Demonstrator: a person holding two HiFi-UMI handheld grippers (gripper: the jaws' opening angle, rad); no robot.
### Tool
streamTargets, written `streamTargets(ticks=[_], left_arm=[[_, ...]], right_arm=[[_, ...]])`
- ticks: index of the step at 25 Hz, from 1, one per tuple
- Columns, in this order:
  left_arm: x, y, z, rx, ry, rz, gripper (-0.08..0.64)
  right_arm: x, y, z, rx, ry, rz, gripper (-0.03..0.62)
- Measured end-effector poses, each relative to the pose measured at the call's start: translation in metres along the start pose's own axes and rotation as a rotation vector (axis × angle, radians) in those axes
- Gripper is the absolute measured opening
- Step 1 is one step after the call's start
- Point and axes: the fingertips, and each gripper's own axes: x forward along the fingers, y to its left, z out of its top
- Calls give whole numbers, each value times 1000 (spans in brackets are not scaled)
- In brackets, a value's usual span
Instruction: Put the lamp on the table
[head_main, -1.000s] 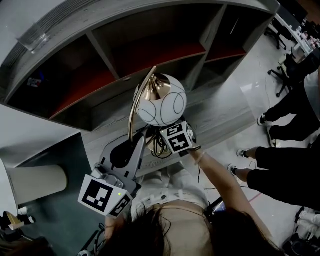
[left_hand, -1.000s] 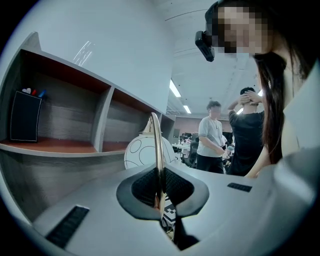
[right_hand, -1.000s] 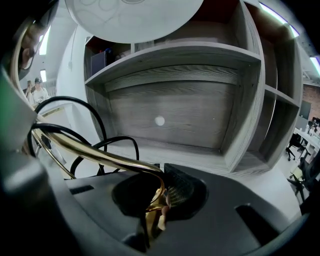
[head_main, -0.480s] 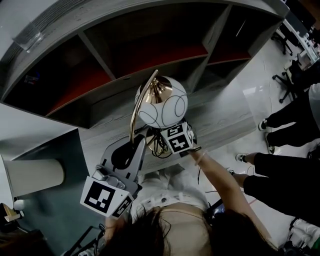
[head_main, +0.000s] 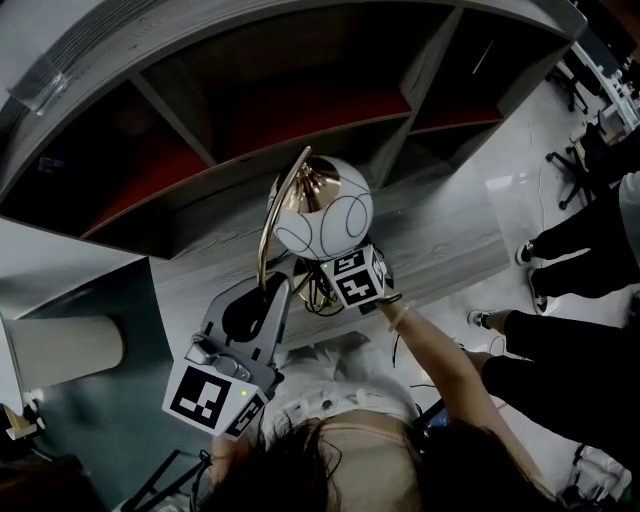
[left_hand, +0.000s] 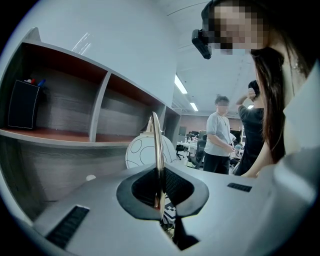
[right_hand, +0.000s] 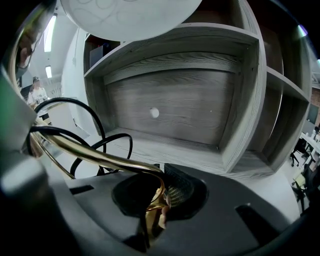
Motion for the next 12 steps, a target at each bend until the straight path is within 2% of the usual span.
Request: streamTargets(ticks=[12], left_arm=[[7, 3, -9, -12, 12, 13, 17]], right_arm=[[8, -6, -8, -14, 17, 7, 40]])
